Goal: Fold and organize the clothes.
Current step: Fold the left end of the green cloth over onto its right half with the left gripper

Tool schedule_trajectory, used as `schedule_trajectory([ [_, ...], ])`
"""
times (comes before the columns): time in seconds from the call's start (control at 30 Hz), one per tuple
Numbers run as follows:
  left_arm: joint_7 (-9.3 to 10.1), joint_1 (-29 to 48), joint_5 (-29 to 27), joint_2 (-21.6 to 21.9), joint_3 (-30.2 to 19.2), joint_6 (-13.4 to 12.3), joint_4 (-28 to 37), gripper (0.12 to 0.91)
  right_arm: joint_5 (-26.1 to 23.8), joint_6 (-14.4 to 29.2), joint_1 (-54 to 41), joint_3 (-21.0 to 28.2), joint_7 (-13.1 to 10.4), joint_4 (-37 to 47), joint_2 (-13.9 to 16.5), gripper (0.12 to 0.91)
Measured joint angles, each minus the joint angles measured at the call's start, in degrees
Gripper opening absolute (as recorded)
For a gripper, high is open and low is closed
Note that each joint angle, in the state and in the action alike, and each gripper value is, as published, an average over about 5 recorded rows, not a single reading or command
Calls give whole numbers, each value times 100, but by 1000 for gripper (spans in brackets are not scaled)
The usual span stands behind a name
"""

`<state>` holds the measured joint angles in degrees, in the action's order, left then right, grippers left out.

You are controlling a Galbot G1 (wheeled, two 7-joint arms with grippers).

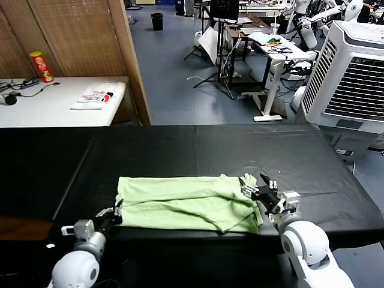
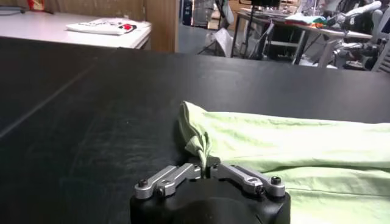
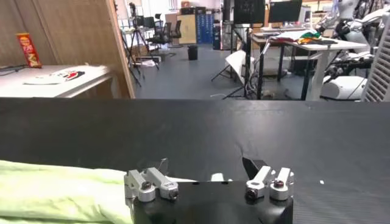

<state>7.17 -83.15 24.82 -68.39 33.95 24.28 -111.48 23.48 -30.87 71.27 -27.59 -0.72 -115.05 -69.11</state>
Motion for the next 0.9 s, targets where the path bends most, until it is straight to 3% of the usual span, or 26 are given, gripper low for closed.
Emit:
schedule_trajectory([
  [0.17, 107, -13, -167, 335, 294, -77, 199, 161, 4, 4, -4, -45, -6, 29, 3, 798],
  [0.37, 84, -135, -301, 1056, 894, -386, 582, 161, -23, 16, -21, -8, -9, 100, -57, 798],
  [0.47, 98, -155, -307, 1337, 1110, -420, 654, 161, -86, 24, -3, 20, -9, 125, -125, 798],
  [0.7, 277, -77, -229, 1232, 982, -43, 52, 161, -171, 38, 96, -9, -11, 108, -218, 798],
  [0.9, 767, 132, 51, 654, 213, 375, -779, 161, -248, 74, 187, -58, -4, 105, -291, 798],
])
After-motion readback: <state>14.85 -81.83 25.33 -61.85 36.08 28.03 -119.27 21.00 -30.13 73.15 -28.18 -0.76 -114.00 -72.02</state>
